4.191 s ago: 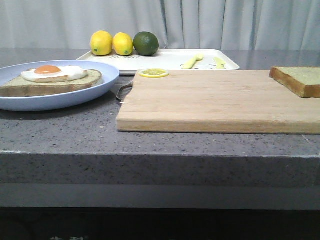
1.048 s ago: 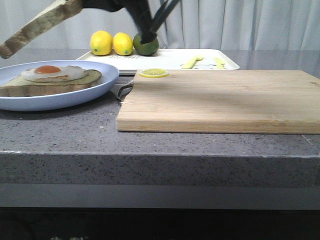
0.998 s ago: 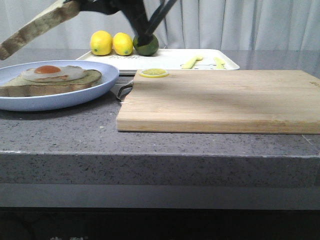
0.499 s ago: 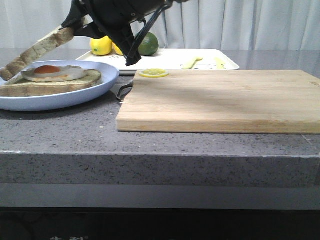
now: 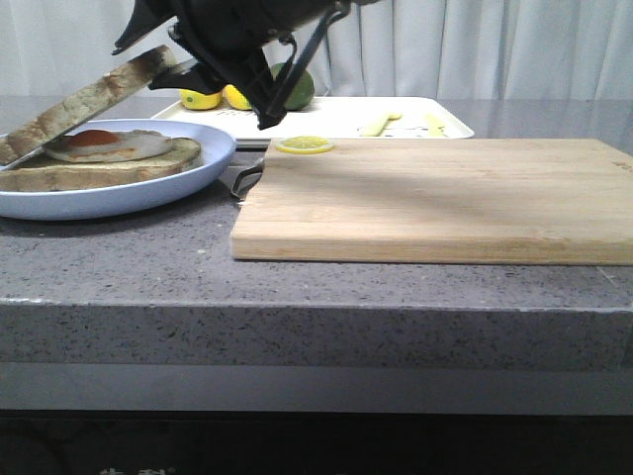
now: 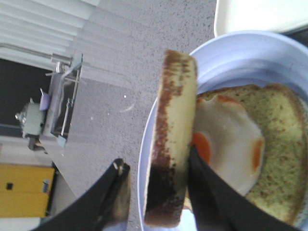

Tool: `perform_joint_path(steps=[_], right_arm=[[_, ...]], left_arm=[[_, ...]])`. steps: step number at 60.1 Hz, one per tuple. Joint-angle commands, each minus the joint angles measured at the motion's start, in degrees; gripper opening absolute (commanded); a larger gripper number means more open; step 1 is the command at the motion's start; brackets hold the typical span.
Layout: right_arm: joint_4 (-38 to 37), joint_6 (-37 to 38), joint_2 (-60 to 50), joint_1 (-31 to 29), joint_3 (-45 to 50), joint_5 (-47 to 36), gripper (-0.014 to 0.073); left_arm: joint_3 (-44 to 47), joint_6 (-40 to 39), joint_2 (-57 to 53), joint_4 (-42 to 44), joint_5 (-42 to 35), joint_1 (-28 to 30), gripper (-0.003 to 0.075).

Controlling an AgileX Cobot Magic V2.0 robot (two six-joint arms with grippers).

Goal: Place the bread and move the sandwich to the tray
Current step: 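Lower the bread onto the fried egg and open the right gripper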

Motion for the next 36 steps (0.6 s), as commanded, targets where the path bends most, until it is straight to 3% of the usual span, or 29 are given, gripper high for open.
perform_joint_path(steps=[1, 15, 27, 36], right_arm=[[-3.1, -0.4, -5.4, -1.7, -1.1, 3.5, 0.0342], [-15.8, -0.4, -12.7, -6.4, 4.7, 6.0, 0.0342], [-35.2, -0.3, -20.6, -9.7, 6.3, 15.0, 0.0342], [-51.6, 5.3, -27.8, -9.8, 6.3, 23.2, 0.0342]], left_arm=[[-1.5, -0.1, 0.6, -0.6, -4.8, -0.4, 0.0462], [-1.5, -0.1, 0.6, -0.6, -4.8, -0.4, 0.0462], [-1.5, -0.1, 0.6, -0.6, -4.8, -0.4, 0.0462], [-1.5, -0.1, 0.6, -0.6, -4.8, -0.4, 0.0462]])
